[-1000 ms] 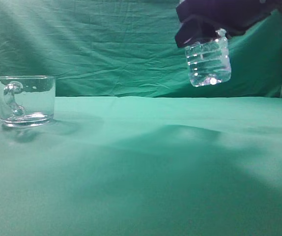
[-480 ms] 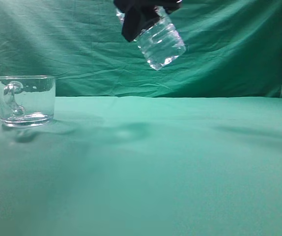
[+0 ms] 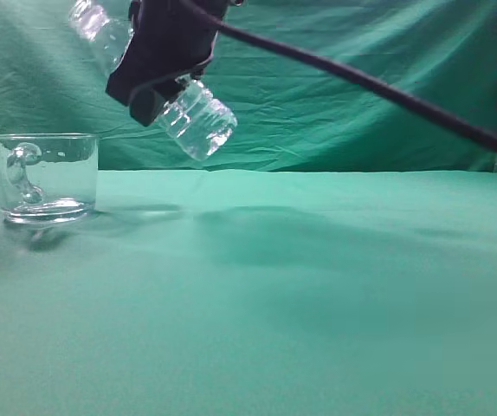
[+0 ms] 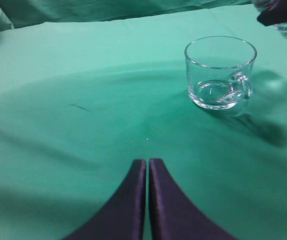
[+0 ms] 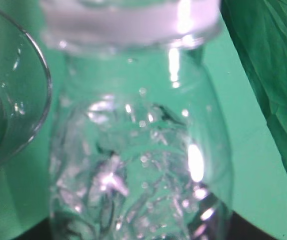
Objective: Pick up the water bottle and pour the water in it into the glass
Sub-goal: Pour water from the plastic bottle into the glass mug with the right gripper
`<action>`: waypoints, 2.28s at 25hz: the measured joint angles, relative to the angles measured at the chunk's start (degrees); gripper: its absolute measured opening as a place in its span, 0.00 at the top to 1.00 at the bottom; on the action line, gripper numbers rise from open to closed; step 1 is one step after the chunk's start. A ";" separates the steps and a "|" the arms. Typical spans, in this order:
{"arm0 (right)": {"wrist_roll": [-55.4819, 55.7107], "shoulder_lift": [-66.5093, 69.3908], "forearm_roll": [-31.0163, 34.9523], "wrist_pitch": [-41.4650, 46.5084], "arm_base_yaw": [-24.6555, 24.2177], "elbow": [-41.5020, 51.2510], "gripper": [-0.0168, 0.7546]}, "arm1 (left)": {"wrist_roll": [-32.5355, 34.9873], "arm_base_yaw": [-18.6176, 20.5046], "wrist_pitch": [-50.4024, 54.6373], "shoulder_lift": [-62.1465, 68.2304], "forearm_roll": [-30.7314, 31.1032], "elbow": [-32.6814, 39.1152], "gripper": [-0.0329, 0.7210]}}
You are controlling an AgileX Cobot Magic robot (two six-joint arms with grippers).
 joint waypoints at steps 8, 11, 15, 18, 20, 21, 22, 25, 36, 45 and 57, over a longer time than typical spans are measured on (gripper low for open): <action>0.00 5.27 -12.87 0.21 0.23 -4.81 0.60 | 0.00 0.00 0.00 0.00 0.00 0.00 0.96; 0.00 5.47 -19.16 -0.86 0.23 -4.84 0.60 | 0.00 0.00 0.00 0.00 0.00 0.00 0.96; 0.00 5.47 -27.48 -3.30 0.23 -4.84 0.60 | 0.00 0.00 0.00 0.00 0.00 0.00 0.96; 0.00 5.47 -31.69 -4.30 0.23 -4.84 0.60 | 0.00 0.00 0.00 0.00 0.00 0.00 0.96; 0.00 5.47 -33.66 -4.54 0.23 -4.84 0.60 | 0.00 0.00 0.00 0.00 0.00 0.00 0.96; 0.00 5.47 -34.71 -4.67 0.23 -4.84 0.60 | 0.00 0.00 0.00 0.00 0.00 0.00 0.96; 0.00 5.47 -35.71 -4.67 0.23 -4.84 0.60 | 0.00 0.00 0.00 0.00 0.00 0.00 0.96; 0.10 5.60 -37.87 -4.67 0.23 -4.84 0.60 | 0.00 0.00 0.00 0.00 0.00 0.00 0.96; 0.10 5.60 -43.02 -4.46 0.23 -4.84 0.60 | 0.00 0.00 0.00 0.00 0.00 0.00 0.96; 0.10 5.60 -43.99 -4.68 -0.97 -4.84 0.60 | 0.00 0.00 0.00 0.00 0.00 0.00 0.96; 0.20 5.60 -46.20 -4.48 -1.41 -4.84 0.60 | 0.00 0.00 0.00 0.00 0.00 0.00 0.96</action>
